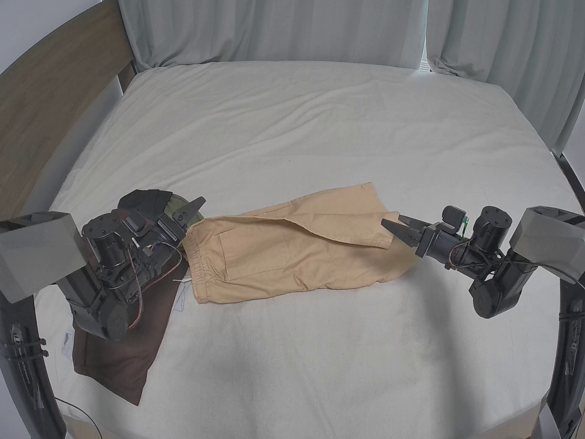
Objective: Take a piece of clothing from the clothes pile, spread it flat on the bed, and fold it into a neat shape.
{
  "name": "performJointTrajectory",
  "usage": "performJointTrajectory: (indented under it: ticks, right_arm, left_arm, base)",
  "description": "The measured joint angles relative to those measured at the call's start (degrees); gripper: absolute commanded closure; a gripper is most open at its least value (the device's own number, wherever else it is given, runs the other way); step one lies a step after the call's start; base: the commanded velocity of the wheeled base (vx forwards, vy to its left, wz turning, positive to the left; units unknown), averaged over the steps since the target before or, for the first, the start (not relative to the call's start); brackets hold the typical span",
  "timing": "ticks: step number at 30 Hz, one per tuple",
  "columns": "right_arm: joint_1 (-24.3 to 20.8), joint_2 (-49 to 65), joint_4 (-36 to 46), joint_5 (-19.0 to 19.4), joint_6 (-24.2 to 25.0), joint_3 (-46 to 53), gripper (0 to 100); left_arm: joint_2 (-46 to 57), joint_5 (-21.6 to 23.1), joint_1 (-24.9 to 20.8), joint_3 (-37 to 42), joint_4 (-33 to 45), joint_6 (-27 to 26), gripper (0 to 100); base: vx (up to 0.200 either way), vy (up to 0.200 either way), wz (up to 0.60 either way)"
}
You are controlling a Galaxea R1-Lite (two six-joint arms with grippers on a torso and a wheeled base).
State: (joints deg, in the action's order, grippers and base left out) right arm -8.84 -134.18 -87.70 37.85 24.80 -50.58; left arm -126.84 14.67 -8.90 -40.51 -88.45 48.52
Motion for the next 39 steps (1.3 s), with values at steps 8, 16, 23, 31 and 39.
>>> performJointTrajectory:
  ticks: [8, 16, 23, 31, 39]
  right_arm:
    - [-0.69, -2.26, 0.06, -0.06, 0.00, 1.39, 0]
    - [-0.48, -4.68, -0.27, -0.17, -0.44, 2.56, 0]
    - [-0.33, -4.60, -0.44, -0.39, -3.23, 10.12, 0]
    - [-0.44, -5.12, -0.51, -0.52, -4.77, 14.17, 0]
    - [-2.07, -8.81, -0.21, -2.99, -4.77, 11.50, 0]
  left_arm:
    - [4.08, 0.27, -1.23, 4.18, -0.11, -5.88, 0]
    - [5.07, 0.22, -1.82, 4.94, -0.12, -6.16, 0]
    - [5.27, 0.22, -1.82, 5.21, -0.12, -6.12, 0]
    - [5.32, 0.27, -1.82, 5.25, -0.11, -6.12, 0]
    - [5.25, 0.22, -1.84, 5.36, -0.11, -6.12, 0]
  base:
    - [0.000, 0.000, 0.00]
    - [0.000, 0.000, 0.00]
    - [0.000, 0.000, 0.00]
    - [0.000, 0.000, 0.00]
    - [0.000, 0.000, 0.00]
